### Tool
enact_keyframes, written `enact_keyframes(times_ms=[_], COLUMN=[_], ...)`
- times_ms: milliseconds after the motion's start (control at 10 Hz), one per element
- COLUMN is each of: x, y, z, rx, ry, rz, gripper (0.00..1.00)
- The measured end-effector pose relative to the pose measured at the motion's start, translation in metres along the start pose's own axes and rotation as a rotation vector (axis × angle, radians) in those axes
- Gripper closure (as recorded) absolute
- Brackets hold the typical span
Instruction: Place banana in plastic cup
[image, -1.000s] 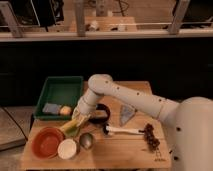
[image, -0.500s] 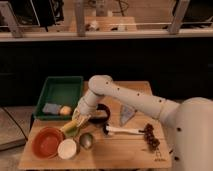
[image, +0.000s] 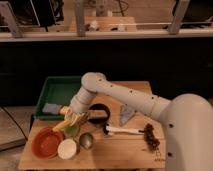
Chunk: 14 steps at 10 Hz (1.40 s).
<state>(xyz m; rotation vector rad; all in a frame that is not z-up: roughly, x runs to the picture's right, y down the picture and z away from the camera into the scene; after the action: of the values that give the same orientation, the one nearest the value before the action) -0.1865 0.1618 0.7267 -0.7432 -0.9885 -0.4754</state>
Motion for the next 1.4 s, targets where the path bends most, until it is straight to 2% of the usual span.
enact_keyframes(times_ms=[200, 500, 800, 1100, 1400], x=[-0.016, -0.030, -0.030, -0.031, -0.028], y=[-0.009, -0.009, 0.004, 0.011, 0.011], z=[0.007, 0.014, 0.016, 0.015, 0.017], rx=[0.021, 0.065, 0.107, 0.099, 0.098], ry=[-0.079, -0.212, -0.333, -0.357, -0.403], rz=[-0.045, -0.095, -0.087, -0.055, -0.031], gripper=[1.00, 1.00, 1.00, 1.00, 1.00])
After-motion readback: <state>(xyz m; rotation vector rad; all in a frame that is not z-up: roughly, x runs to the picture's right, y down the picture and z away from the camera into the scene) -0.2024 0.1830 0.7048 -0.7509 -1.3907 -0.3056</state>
